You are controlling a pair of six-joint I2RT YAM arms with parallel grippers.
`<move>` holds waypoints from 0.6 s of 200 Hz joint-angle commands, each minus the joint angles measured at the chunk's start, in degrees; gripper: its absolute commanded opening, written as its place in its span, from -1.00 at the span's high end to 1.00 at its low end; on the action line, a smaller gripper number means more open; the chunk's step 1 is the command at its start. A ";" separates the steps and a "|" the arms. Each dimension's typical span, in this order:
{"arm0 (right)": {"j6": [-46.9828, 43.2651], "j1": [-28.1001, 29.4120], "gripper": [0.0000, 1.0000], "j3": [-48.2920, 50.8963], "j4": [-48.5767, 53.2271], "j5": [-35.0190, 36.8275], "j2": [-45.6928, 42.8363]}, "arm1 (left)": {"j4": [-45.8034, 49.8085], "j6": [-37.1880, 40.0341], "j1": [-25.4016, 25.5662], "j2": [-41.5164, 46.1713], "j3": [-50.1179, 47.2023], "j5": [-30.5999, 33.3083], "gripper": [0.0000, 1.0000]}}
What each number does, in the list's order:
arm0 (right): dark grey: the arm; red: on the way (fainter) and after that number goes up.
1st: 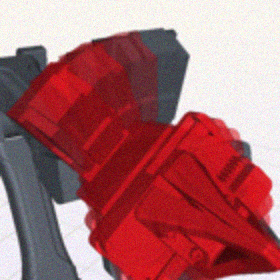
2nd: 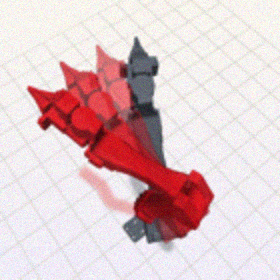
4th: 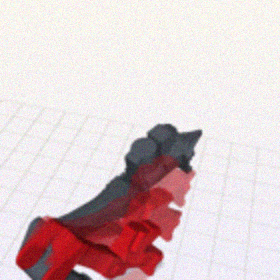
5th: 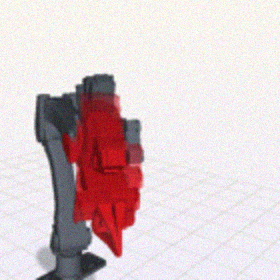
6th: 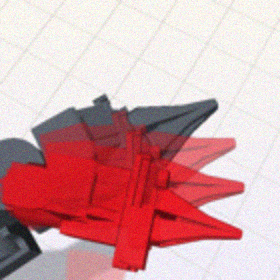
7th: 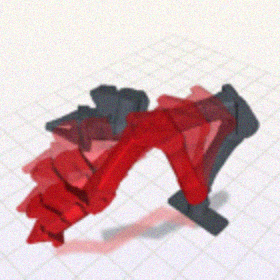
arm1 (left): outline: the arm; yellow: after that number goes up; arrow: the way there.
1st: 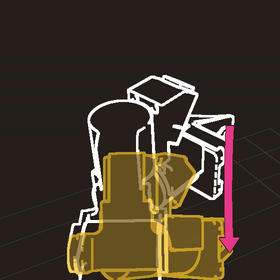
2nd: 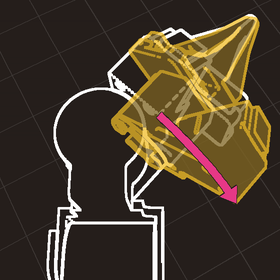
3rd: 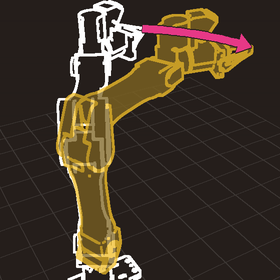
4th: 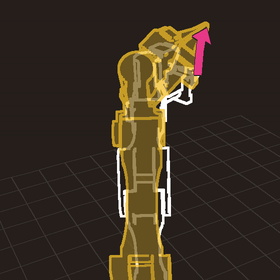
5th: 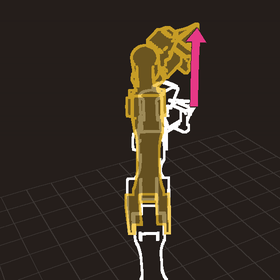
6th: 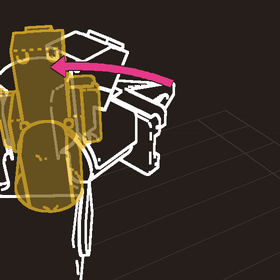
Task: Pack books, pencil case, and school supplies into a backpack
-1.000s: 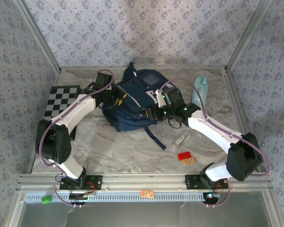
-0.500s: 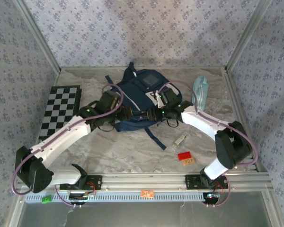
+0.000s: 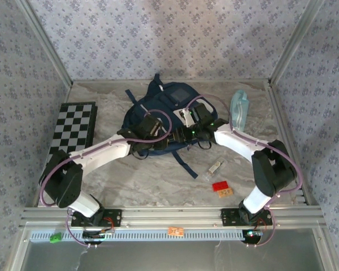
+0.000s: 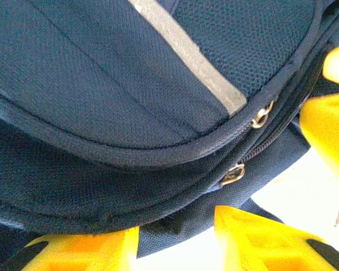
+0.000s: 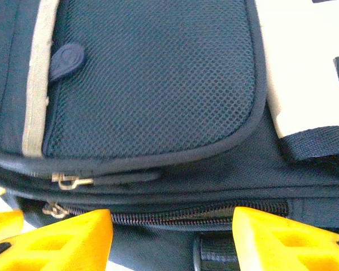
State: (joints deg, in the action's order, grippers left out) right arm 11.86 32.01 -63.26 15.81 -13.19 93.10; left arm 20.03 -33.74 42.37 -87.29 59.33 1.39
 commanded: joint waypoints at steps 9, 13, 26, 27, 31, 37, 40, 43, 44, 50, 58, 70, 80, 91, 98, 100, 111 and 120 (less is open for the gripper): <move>-10.51 -1.43 -0.22 0.46 -2.88 -1.33 -3.37 | -10.57 8.03 -5.01 2.46 -1.36 -0.14 0.21; -11.73 -1.67 -0.22 0.64 -3.27 -2.05 -3.49 | -10.78 8.83 -5.67 2.49 -1.37 -0.71 0.21; -17.45 -1.69 -0.23 1.33 -4.42 -4.91 -3.46 | -11.50 11.07 -7.21 2.77 -1.73 -0.68 0.21; -17.91 -1.69 -0.23 1.45 -4.49 -5.04 -3.50 | -11.54 11.29 -7.30 2.89 -1.79 -0.77 0.21; -19.48 -1.54 -0.23 1.62 -4.91 -5.56 -3.45 | -11.82 12.06 -7.47 3.18 -2.05 -1.18 0.21; -21.54 -1.57 -0.24 1.95 -5.62 -6.24 -3.48 | -12.40 13.23 -7.64 3.77 -2.55 -1.97 0.21; -22.56 -1.53 -0.24 2.06 -6.07 -6.58 -3.45 | -12.75 13.78 -7.65 4.12 -2.89 -2.32 0.21; -23.56 -1.56 -0.24 2.21 -6.49 -6.99 -3.50 | -13.12 14.25 -7.66 4.47 -3.24 -2.64 0.21; -23.73 -1.58 -0.24 2.28 -6.58 -7.09 -3.52 | -13.24 14.37 -7.70 4.61 -3.43 -2.76 0.21; -25.64 -1.70 -0.25 2.51 -7.46 -7.77 -3.50 | -14.08 14.88 -7.74 5.37 -4.44 -3.28 0.20; -28.06 -1.74 -0.26 2.41 -7.96 -8.38 -3.40 | -14.46 15.36 -7.79 6.27 -5.64 -3.60 0.18; -31.18 -1.55 -0.26 1.23 -6.83 -8.85 -2.80 | -13.69 16.12 -7.87 7.41 -6.97 -4.08 0.18; -33.44 -1.29 -0.26 -0.03 -5.27 -8.88 -2.12 | -13.18 16.12 -8.11 8.78 -8.42 -3.58 0.17; -36.28 -0.68 -0.26 -1.24 -3.60 -7.71 -1.42 | -12.65 14.98 -8.60 10.61 -10.16 -2.88 0.17; -38.38 -0.32 -0.26 -1.80 -2.68 -6.80 -0.83 | -12.65 14.32 -8.89 12.34 -11.44 -2.97 0.17; -38.86 -0.25 -0.26 -1.96 -2.42 -6.59 -0.64 | -12.69 14.05 -8.95 12.87 -11.90 -2.90 0.17; -41.61 -0.12 -0.25 -2.68 -1.60 -6.44 -0.04 | -12.96 12.91 -9.13 15.64 -14.20 -1.86 0.15; -43.56 -0.17 -0.25 -3.04 -1.46 -6.74 0.39 | -12.35 11.94 -9.49 17.37 -15.61 -1.46 0.14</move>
State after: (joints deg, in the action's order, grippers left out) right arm -21.80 31.27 -63.61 11.73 -19.77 91.72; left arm 8.25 -20.58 33.74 -75.18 46.98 -0.78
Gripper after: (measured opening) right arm 0.626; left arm 0.426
